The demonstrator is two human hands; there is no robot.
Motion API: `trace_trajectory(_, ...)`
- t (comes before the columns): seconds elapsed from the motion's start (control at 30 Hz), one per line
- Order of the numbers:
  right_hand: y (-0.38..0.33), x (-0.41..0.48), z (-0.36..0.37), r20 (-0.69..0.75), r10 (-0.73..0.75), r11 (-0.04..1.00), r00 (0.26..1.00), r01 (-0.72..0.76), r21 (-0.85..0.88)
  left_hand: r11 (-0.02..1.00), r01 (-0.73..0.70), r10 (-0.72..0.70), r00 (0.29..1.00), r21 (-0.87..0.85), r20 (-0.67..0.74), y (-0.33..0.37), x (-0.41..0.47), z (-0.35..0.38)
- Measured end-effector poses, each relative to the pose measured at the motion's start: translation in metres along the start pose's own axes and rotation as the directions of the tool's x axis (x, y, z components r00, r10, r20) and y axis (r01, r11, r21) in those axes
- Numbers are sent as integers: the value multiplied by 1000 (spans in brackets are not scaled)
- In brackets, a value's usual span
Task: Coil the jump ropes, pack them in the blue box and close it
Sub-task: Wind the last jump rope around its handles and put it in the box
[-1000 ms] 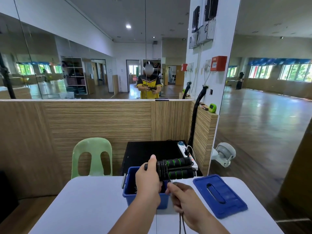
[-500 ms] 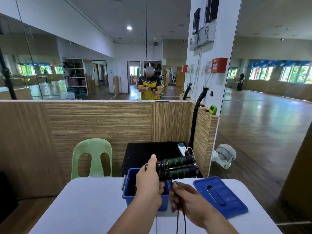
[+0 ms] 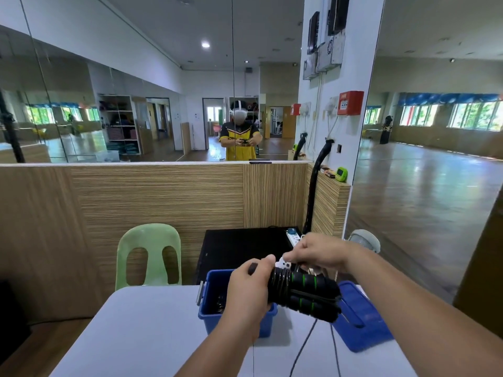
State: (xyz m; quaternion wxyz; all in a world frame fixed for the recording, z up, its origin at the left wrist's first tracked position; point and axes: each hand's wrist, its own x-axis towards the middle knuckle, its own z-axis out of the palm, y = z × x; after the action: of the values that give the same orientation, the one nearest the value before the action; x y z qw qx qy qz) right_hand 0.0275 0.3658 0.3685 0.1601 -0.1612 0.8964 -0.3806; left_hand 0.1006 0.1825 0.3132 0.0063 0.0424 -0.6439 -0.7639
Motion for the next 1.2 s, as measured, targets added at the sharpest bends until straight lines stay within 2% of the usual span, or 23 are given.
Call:
trace_trajectory(0.07,-18,2,-10,18,42,987,999,-39,-157,996,-41,41,999,75,-3,-4,2,-1)
trace_trajectory(0.13,-35,1,-14,5,103,968,995,-99,-231,992,-63,67,997,114,-34,-8,6,-2)
trace_trajectory(0.3,-56,-14,0,-65,174,962,983,-184,-202,974,-120,146,981,194,-126,-13,15,-8)
trace_trajectory(0.4,-56,-22,15,-63,196,981,979,-196,5,971,-127,166,968,203,-188,-13,18,-9)
trace_trajectory(0.53,-47,-30,43,-65,202,939,977,-174,298,979,-118,162,945,167,-283,-13,28,-10)
trace_trajectory(0.73,-30,-41,107,-181,168,736,969,-1,677,988,-108,143,915,111,-377,-16,39,-5)
trace_trajectory(0.87,-16,-41,137,-266,198,655,943,74,752,992,-91,116,913,83,-390,-18,38,1)
trace_trajectory(1.03,1,-43,156,-311,175,692,934,108,713,1000,-17,19,924,8,-382,-15,35,4)
trace_trajectory(1.13,7,-45,160,-302,184,678,936,102,728,999,18,-31,936,-41,-352,-15,33,7)
trace_trajectory(1.2,12,-40,163,-288,239,649,927,68,758,994,39,-70,938,-99,-339,-12,32,10)
